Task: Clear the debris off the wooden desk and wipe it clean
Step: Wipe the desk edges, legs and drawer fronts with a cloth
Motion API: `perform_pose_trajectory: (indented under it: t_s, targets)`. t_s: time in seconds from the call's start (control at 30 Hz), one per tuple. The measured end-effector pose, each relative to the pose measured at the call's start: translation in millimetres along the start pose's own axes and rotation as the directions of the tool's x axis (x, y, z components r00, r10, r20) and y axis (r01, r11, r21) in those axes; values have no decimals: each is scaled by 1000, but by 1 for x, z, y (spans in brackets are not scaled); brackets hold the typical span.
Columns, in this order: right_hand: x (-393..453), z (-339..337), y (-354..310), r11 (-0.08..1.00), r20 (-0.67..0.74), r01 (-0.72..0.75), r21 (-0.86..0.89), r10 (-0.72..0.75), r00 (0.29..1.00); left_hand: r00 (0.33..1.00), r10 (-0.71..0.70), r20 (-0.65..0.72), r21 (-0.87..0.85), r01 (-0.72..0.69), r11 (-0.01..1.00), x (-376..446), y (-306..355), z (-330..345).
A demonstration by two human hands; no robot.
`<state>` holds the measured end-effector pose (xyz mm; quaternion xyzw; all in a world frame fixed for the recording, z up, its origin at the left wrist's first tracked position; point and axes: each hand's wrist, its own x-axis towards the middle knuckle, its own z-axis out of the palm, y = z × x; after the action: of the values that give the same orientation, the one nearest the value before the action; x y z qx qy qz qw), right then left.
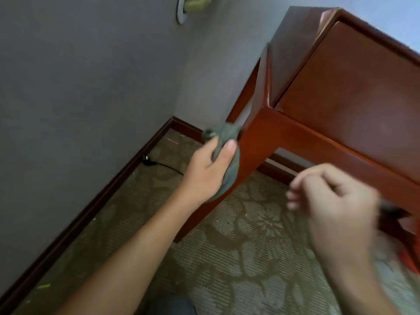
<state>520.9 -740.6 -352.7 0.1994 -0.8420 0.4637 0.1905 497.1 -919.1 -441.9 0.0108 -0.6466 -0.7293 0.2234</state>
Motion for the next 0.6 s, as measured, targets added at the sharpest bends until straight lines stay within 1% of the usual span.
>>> perform_pose_trajectory:
  t_s: [0.03,0.07,0.1,0.13,0.2,0.27,0.33,0.37,0.43,0.5,0.57,0.6]
  targets:
    - [2,5,11,986,30,-165,22,164,986,998,64,0,7,-64,998,6,13,4]
    - [6,12,21,955,82,-293,33,290,953,994,105,8,14,-105,994,12,23,8]
    - [13,16,31,924,151,-376,74,363,920,993,118,25,13,-119,993,17,28,11]
    - [20,20,36,897,213,-419,139,386,898,993,110,45,4,-110,994,20,28,12]
    - [35,36,36,876,323,-418,241,334,885,996,48,76,-17,-47,999,21,12,8]
    - [44,59,37,831,303,-450,327,358,883,996,-39,84,7,38,999,12,-17,2]
    - [47,87,46,755,274,-472,455,386,881,983,-169,68,58,166,984,-6,-60,-7]
    - [47,100,52,737,241,-459,496,391,888,968,-240,67,80,235,969,-17,-82,-11]
    - [43,115,68,739,211,-416,530,360,909,934,-345,89,112,335,936,-38,-124,-22]
    - [40,119,79,737,187,-391,551,348,919,910,-402,97,167,383,908,-51,-149,-30]
    - [42,122,86,753,170,-353,555,313,934,907,-413,81,182,394,901,-55,-156,-36]
    - [43,123,91,778,166,-301,552,252,954,915,-397,79,184,378,908,-52,-154,-36]
